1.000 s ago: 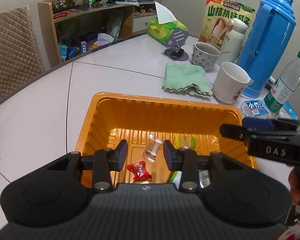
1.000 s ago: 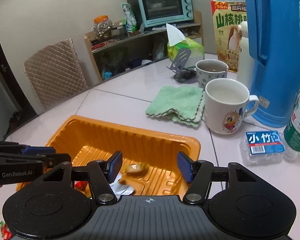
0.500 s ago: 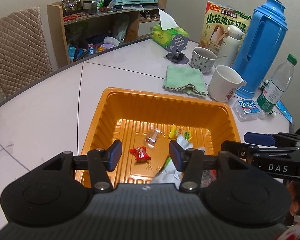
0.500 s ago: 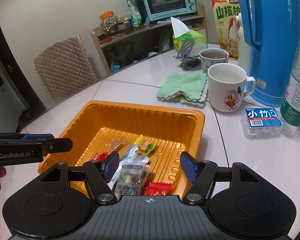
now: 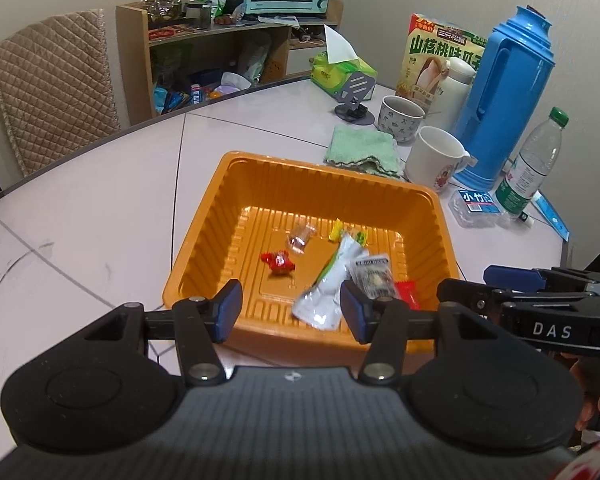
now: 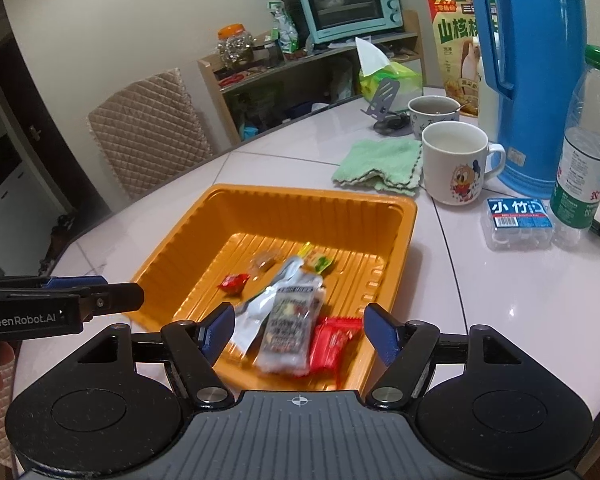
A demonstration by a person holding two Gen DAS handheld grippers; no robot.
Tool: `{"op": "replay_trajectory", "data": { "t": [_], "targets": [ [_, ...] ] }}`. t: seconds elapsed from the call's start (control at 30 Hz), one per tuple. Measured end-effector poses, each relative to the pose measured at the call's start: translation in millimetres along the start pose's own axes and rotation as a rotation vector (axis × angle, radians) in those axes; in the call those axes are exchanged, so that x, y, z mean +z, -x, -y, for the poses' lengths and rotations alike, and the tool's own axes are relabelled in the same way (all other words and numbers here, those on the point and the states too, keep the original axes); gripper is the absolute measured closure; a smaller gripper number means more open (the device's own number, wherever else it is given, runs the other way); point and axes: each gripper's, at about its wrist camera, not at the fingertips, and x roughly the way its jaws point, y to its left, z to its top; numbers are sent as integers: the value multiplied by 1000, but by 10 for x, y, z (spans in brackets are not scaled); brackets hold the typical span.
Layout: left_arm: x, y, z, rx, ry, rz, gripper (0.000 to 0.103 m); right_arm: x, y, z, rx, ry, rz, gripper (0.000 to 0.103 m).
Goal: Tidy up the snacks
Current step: 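Move both tools back toward the red candy packets on the table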
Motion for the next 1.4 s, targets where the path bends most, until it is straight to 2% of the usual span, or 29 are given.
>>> {"op": "replay_trajectory", "data": {
  "t": [0.73, 1.4],
  "targets": [
    [-743, 748, -21, 42, 76, -6, 51, -550, 494, -424, 68, 80, -48, 31],
    [-1269, 1088, -317, 124, 158, -27, 51, -912, 416, -761, 162, 165, -152, 31]
  ]
}}
